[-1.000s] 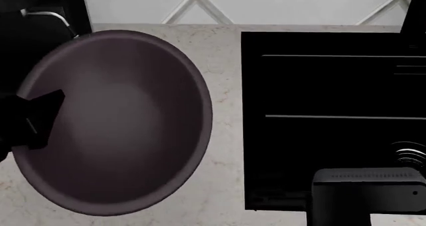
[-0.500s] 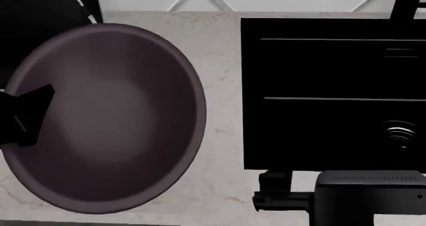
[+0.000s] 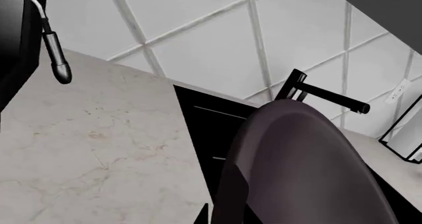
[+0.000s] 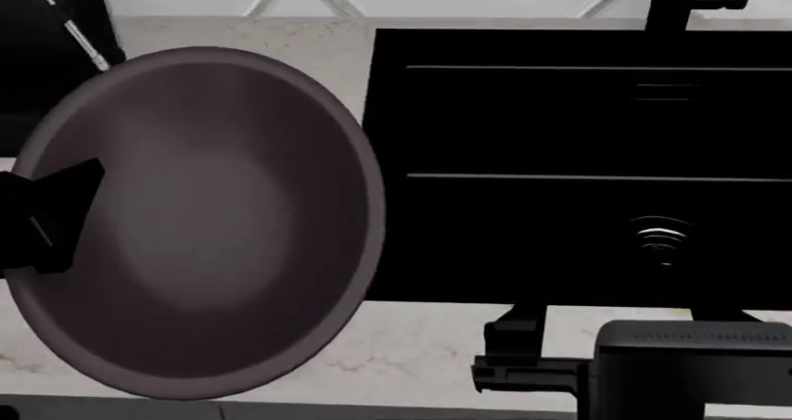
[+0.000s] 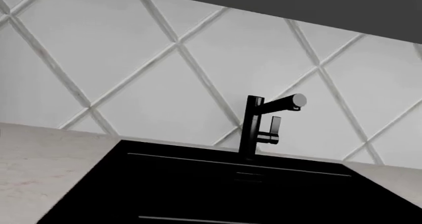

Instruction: Stack the bowls from largest to smallest.

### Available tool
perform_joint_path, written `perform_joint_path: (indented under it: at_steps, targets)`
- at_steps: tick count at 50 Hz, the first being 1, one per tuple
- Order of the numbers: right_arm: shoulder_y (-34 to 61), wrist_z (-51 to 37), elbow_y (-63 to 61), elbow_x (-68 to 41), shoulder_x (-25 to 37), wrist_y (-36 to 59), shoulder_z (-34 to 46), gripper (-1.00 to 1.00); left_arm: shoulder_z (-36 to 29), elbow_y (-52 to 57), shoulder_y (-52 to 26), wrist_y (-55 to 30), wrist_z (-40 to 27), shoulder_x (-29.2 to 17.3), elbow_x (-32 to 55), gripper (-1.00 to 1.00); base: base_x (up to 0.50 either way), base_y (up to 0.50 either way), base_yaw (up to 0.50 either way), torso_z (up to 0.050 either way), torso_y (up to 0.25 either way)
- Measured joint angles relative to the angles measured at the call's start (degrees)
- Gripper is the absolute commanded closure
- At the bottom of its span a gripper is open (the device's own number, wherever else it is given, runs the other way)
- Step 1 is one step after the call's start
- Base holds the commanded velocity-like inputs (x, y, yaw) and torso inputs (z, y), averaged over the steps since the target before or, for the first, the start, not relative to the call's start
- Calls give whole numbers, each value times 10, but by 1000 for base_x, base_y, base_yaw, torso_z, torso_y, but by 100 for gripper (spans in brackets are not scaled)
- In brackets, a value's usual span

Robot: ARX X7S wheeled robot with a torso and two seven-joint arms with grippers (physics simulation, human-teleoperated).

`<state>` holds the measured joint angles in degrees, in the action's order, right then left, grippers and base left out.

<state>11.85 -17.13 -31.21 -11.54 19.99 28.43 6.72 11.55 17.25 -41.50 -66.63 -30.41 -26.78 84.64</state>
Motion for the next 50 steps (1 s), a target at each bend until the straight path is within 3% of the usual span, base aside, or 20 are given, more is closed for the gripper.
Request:
perform_joint_path:
  at_steps: [50]
  targets:
    - [-6,-12,-24,-10,9,12,-1,-100,0,7,-5,12,-19,-13,35,100,1,-500,0,0,0]
